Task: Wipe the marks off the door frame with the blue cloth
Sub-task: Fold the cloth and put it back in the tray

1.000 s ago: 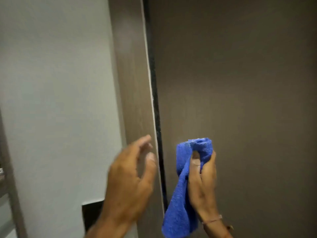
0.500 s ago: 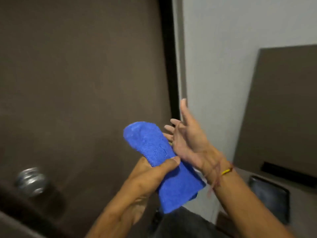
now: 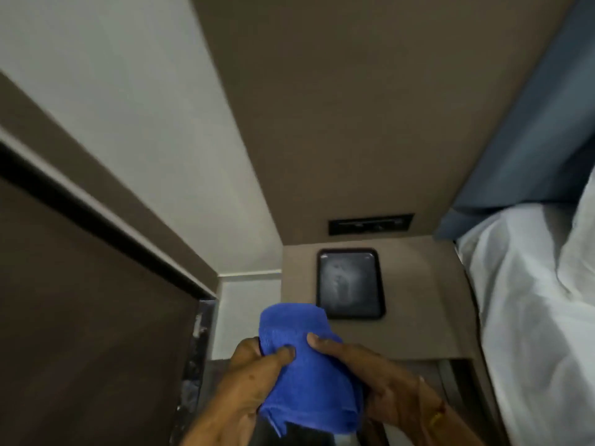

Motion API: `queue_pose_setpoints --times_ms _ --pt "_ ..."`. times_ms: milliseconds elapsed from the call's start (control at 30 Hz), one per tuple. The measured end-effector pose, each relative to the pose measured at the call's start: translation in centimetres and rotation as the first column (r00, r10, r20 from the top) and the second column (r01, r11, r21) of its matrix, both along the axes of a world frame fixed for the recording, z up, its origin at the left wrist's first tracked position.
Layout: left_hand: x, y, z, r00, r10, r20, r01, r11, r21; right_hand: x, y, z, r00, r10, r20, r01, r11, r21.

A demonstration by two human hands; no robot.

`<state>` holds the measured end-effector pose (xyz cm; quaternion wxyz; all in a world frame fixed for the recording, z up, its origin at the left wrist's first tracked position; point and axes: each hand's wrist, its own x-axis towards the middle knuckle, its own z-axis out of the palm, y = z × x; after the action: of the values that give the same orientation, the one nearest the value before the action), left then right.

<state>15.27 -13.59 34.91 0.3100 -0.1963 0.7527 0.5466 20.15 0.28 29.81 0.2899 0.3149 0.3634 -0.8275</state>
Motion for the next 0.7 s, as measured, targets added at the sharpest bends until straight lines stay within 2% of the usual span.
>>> queue_pose_setpoints --times_ms 167,300,433,567,700 --pt "-3.9 6.5 -9.7 0.984 0.024 0.174 -0.027 1.000 0.015 -2.0 6.2 -8.2 0.967 -0.070 0.243 0.101 0.988 -0.116" --pt "-6.5 10.1 -15.0 0.962 0.048 0.268 -0.067 0.996 0.064 -4.2 9.5 -13.2 0.916 -0.139 0.377 0.185 0.979 -0.088" --pt "-8.3 11.8 -19.1 0.951 0.041 0.305 -0.057 0.997 0.043 -6.9 10.8 -17.4 0.900 -0.291 0.323 0.301 0.954 0.021" --pt "-10.5 13.2 -22.2 0.930 0.016 0.368 -0.027 0.999 0.024 -10.0 12.1 -20.2 0.916 -0.302 0.264 0.268 0.950 0.159" --pt "-14.2 15.3 -24.7 0.972 -0.009 0.233 0.003 1.000 0.024 -13.8 14.5 -21.8 0.940 -0.313 0.134 0.275 0.929 0.247"
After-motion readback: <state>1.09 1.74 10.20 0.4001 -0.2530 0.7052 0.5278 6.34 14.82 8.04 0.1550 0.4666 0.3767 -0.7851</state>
